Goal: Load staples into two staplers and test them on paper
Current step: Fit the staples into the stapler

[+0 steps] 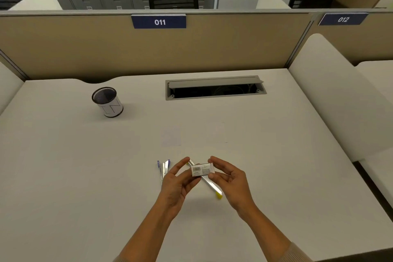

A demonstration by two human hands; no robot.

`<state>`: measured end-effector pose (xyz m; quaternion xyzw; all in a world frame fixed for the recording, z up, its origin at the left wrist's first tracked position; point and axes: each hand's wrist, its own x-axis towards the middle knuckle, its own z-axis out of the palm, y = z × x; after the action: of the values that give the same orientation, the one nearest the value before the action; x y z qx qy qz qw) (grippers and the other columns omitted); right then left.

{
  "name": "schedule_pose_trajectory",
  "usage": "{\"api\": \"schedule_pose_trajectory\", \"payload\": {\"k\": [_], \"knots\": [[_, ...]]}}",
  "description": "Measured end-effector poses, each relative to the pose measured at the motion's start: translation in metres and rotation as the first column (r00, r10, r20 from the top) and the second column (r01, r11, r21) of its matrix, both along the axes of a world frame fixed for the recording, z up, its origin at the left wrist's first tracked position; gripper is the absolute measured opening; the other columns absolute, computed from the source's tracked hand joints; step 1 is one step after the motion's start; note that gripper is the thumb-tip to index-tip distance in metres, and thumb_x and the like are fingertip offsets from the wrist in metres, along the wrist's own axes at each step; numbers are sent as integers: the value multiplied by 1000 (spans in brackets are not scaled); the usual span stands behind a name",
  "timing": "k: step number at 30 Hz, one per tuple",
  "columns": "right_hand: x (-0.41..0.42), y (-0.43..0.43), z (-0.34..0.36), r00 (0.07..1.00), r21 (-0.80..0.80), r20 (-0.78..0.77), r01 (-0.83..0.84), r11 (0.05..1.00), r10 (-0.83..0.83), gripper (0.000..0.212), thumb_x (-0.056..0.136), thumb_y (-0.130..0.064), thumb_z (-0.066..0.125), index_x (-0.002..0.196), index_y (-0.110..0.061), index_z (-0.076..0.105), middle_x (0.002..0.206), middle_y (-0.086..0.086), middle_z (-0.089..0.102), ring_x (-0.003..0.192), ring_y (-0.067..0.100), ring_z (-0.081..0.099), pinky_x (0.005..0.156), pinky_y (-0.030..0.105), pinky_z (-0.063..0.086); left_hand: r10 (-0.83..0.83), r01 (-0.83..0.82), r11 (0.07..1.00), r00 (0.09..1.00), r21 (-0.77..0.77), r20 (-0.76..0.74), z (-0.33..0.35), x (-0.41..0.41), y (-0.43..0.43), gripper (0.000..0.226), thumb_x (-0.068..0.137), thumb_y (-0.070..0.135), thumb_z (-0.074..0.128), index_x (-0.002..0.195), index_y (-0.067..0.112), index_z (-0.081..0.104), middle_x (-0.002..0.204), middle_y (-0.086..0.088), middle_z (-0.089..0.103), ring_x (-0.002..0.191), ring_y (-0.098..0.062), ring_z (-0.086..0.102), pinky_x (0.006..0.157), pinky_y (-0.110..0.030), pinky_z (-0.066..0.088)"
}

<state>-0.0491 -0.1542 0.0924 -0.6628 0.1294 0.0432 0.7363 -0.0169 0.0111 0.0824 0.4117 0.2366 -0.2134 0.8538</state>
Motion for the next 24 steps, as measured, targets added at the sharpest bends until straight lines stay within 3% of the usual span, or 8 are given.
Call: {"api": "schedule_pose_trajectory", "payload": {"k": [7,19,24], "knots": [[-1,-5,-1,998,-19,-23,-55,998,55,41,80,-2,77,116,-18,70,104,-12,75,97,9,72,77,11,52,79,-80,992,997,93,11,-2,-4,1,33,84,-1,68,111,15,58,92,-23,74,84,-30,74,60,-26,59],[-2,-12,-7,999,-84,-20,-38,996,37,34,84,-4,73,109,-26,72,97,-2,77,94,14,73,84,22,57,140,-152,970,987,188,76,-5,-6,-4,39,82,-6,70,108,15,48,84,-20,75,77,-27,75,60,-25,58],[-2,-15,-8,999,-79,-32,-22,997,20,33,87,-1,68,112,-23,71,96,-1,77,94,15,73,77,18,56,21,-43,973,995,225,99,-3,-5,-6,28,89,1,64,111,15,54,89,-18,75,85,-26,74,64,-24,59]]}}
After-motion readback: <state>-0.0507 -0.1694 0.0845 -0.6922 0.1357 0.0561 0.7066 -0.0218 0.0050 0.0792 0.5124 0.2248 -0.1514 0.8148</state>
